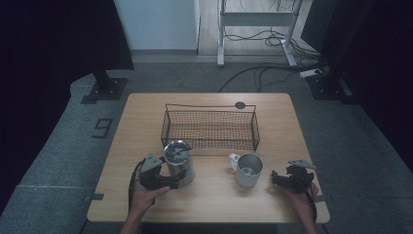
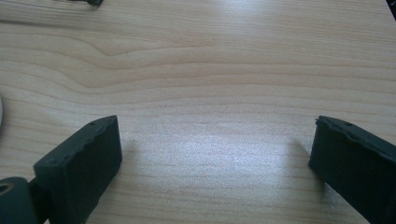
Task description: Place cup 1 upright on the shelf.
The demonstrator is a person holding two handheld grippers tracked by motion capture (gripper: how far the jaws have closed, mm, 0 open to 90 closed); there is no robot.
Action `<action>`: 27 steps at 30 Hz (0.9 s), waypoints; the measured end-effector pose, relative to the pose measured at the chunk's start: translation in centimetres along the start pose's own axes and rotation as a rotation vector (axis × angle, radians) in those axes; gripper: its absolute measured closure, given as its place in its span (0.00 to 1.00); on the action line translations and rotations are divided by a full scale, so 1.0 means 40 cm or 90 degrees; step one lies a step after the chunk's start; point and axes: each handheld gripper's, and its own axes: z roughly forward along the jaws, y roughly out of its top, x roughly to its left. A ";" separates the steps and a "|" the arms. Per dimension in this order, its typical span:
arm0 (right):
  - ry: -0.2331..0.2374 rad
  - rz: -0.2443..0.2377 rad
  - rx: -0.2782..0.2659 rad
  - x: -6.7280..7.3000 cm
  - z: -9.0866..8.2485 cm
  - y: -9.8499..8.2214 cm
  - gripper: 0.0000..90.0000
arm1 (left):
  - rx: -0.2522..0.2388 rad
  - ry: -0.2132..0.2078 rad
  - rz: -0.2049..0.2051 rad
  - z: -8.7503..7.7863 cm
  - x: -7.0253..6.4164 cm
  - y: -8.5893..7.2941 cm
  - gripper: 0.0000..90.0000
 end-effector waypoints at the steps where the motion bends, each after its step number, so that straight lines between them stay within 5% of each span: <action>1: 0.000 0.000 0.000 0.000 0.000 0.000 0.02 | 0.002 0.001 0.003 0.007 0.000 0.003 0.01; 27: 0.000 0.000 0.001 0.000 0.000 0.000 0.02 | -0.020 0.043 0.025 0.074 -0.021 0.021 0.01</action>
